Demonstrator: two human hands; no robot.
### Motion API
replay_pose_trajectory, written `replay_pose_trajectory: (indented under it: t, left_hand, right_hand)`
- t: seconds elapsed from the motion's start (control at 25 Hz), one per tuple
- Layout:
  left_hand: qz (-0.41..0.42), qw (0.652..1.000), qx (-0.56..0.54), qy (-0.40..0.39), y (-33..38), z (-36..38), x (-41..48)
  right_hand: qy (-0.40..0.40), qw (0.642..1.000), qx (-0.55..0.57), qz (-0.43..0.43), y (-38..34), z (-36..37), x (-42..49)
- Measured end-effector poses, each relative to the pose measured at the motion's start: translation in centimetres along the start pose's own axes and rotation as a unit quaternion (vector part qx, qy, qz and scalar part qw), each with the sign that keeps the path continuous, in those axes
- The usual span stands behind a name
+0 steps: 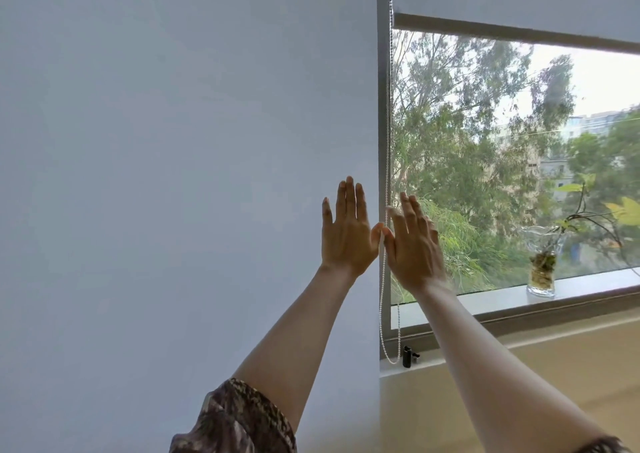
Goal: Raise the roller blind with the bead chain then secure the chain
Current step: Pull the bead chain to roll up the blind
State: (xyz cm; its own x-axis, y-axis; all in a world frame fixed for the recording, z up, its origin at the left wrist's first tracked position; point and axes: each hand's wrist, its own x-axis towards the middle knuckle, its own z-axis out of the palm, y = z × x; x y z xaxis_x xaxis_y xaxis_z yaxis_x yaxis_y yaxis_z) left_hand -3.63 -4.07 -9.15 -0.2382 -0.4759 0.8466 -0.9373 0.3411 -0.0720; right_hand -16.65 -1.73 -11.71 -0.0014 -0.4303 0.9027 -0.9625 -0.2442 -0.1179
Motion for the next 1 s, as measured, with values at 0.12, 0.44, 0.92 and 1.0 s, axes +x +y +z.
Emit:
replay_pose_trajectory:
  t: [0.12, 0.44, 0.92, 1.0]
  left_hand:
    - [-0.010, 0.999, -0.006, -0.030, 1.0, 2.7, -0.3]
    - [-0.053, 0.994, -0.009, -0.100, 4.1, 9.0, 0.6]
    - [-0.099, 0.989, 0.003, -0.106, 6.3, 15.3, 0.9]
    - [-0.099, 0.990, 0.012, -0.103, 6.3, 15.4, 0.7]
  right_hand:
    - [-0.017, 1.000, 0.009, 0.003, 2.1, 1.9, -0.8]
    - [-0.063, 0.996, 0.061, -0.003, 8.4, 6.8, -1.0]
    - [-0.057, 0.873, 0.422, 0.239, 10.9, 9.6, 5.7]
    - [-0.054, 0.870, 0.436, 0.223, 10.4, 9.6, 6.4]
